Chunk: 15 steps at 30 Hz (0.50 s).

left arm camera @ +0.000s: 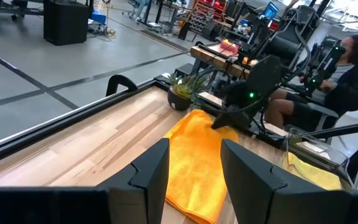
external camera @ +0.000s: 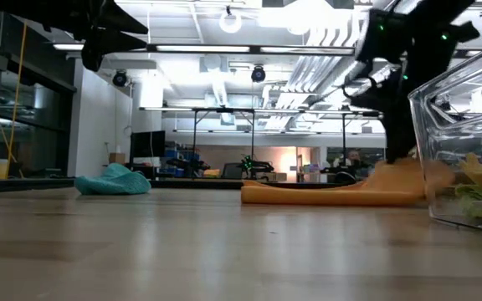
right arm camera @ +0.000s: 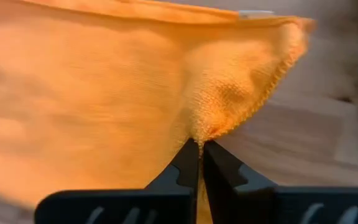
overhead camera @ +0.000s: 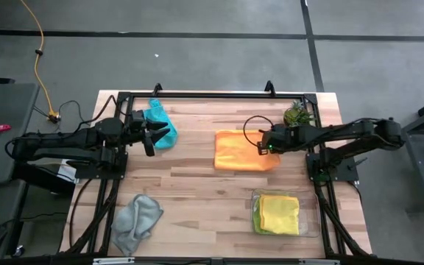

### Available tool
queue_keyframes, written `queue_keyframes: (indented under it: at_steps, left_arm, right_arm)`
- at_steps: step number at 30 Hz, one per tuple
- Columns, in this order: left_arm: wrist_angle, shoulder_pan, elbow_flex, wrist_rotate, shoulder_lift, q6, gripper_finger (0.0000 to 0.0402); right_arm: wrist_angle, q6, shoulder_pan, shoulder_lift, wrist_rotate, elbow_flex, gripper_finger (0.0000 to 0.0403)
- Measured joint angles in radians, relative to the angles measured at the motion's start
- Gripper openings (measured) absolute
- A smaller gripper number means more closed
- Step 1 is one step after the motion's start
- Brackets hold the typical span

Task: Fold microfiber towels
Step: Fold the orange microfiber cloth

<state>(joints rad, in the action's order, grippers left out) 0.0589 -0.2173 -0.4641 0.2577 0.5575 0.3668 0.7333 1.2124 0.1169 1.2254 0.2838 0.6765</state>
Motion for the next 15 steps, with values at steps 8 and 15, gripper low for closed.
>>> queue_keyframes:
  at_steps: [8,15]
  left_arm:
    - [0.003,0.000,0.000,0.000,0.001,0.023,0.0133]
    - [0.004,0.000,0.000,0.016,0.001,0.023,0.0133]
  right_arm:
    - [-0.103,-0.015,-0.027,0.007,0.027,0.107,0.0000]
    - [-0.278,0.008,-0.042,0.043,0.031,0.113,0.0000]
